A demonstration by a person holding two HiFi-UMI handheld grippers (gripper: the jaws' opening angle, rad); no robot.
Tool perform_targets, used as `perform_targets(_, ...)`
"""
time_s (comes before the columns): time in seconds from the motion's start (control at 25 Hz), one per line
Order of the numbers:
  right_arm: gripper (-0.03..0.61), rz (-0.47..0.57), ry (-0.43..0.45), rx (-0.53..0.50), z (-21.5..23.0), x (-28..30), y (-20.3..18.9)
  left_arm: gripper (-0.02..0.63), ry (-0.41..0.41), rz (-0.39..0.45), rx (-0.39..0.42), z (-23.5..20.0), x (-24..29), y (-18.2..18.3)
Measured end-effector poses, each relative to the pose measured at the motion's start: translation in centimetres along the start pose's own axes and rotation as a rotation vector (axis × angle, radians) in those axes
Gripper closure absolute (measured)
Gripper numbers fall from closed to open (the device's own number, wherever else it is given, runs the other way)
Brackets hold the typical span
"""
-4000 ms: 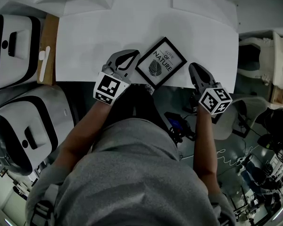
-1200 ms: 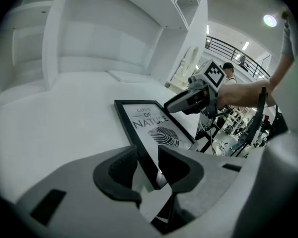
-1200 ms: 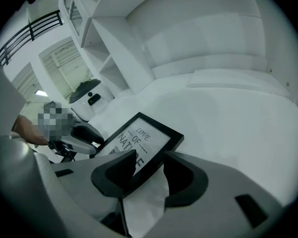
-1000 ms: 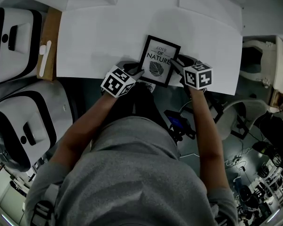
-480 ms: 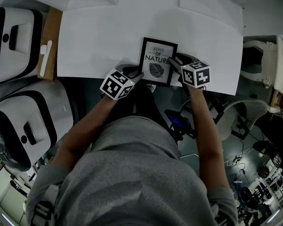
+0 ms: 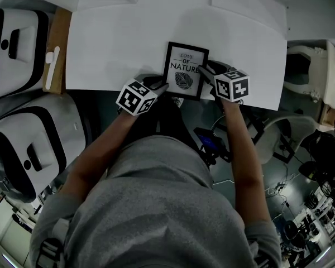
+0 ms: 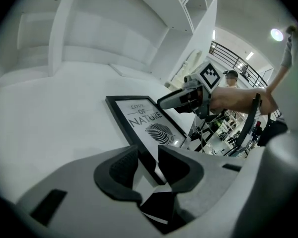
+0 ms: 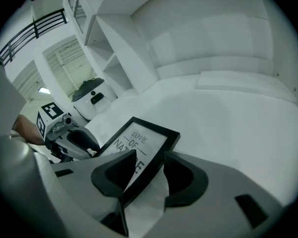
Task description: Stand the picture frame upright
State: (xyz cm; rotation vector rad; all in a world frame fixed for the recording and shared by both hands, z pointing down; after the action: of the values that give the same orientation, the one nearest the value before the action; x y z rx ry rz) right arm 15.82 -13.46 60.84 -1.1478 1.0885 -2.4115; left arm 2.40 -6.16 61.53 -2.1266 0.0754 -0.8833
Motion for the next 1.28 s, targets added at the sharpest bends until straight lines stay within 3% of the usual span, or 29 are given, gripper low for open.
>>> perform_targets(0.2, 0.411, 0.013, -0.004, 0.017, 0.1, -0.2, -0.2, 0.485, 0.01, 0.011, -0.025, 0.0, 0.1, 0.1)
perform_targets(1.28, 0.411, -0.006, -0.012, 0.073, -0.4, -0.3, -2.3, 0.453, 0.205, 0.064, 0.004, -3.7, 3.6, 3.8)
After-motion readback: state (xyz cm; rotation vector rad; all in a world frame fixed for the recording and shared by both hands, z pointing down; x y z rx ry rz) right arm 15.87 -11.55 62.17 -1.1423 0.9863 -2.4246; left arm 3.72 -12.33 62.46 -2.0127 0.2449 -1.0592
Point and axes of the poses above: the fingertips, and each gripper's own axes: x forward along the fingers, z to its right, y out of its top, the point moved 1 cm from there along -x, backward along the fingers, and after that the axes turned 14 degrees about z, right-handed, at the moved point
